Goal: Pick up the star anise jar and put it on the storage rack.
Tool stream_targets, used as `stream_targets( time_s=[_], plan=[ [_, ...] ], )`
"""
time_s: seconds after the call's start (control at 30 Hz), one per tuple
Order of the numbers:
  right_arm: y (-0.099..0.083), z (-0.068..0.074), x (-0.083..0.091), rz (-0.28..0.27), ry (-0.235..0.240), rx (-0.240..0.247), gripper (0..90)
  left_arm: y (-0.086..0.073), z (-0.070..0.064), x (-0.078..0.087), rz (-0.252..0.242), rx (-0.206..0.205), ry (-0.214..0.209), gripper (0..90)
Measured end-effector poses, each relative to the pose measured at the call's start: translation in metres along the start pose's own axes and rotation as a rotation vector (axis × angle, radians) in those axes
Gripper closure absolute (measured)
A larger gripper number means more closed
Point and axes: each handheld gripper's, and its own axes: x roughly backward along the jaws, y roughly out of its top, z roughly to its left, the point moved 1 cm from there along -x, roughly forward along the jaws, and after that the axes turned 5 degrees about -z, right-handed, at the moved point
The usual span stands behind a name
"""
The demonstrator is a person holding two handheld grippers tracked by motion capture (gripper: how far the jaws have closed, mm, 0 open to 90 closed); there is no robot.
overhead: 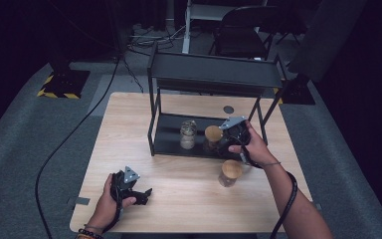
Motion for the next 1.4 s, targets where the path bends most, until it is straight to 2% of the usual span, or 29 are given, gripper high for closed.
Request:
stream_targets(
  time_s=[0.37, 0.7, 1.07, 1.4],
  plan=[
    [0.001, 0.005, 0.022, -0.030, 0.001, 0.024, 4.0, 0.000, 0.000, 0.000, -0.001, -0.001, 0.000, 0.0],
    [-0.005, 0.010, 0.040, -0.046, 0.005, 0.032, 3.9, 0.000, 0.000, 0.000, -0.001, -0.001, 0.000, 0.0],
    [-0.022, 0.015, 0.061, -0.062, 0.014, 0.025, 3.9, 0.000, 0.000, 0.000, 0.000, 0.000, 0.000, 0.0],
    [-0.046, 0.022, 0.077, -0.061, 0.022, 0.012, 3.9, 0.000, 0.000, 0.000, -0.001, -0.001, 0.000, 0.0]
  ],
)
